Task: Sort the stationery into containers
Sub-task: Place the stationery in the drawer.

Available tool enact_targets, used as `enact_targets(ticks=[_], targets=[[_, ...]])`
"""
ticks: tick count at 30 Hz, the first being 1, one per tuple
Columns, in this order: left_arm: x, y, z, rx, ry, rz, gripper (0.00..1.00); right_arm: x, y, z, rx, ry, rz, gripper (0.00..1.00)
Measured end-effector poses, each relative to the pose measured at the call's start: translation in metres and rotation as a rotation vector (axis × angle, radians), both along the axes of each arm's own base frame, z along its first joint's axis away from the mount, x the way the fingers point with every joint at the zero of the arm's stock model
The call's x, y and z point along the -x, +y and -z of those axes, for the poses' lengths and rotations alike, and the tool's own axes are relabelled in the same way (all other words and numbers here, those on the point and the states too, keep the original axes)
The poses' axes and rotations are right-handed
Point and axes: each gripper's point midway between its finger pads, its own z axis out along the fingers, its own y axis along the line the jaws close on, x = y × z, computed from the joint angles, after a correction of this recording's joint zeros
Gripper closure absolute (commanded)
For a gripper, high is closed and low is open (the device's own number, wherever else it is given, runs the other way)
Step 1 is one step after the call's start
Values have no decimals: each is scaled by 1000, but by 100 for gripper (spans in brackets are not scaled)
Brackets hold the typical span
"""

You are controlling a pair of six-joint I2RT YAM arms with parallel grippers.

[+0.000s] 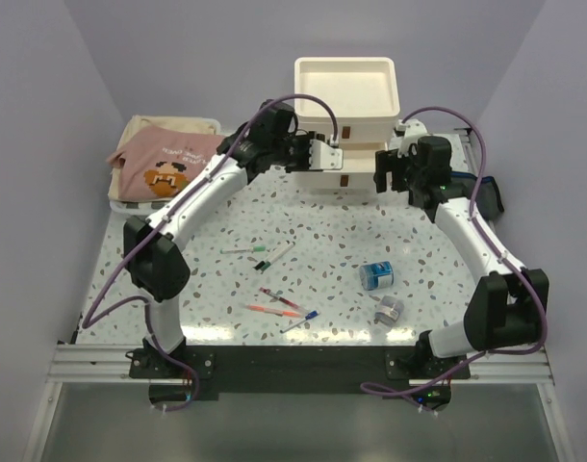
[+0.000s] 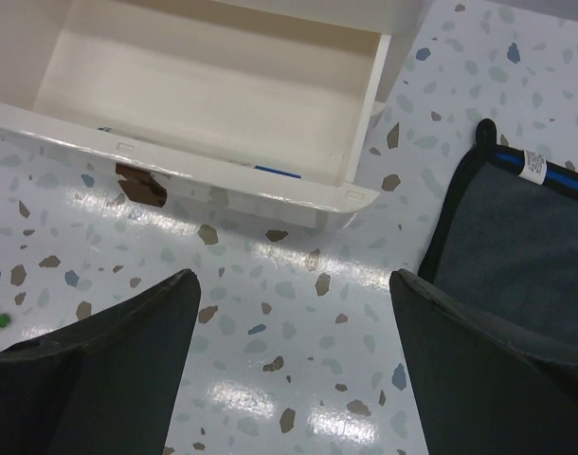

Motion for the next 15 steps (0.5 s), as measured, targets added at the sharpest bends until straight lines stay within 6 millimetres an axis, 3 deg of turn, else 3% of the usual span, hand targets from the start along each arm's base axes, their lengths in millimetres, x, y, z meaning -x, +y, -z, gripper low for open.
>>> enact_targets(ticks=[5,12,15], targets=[[-20,-20,-1,78,-78,-17,95,3,-4,-7,4,-21,14,15],[-43,-44,24,121,-97,-35,94,6,-10,-6,6,-20,31,15],[-50,-48,32,129,-103,-44,84,7,-13,-6,6,-19,36,15]])
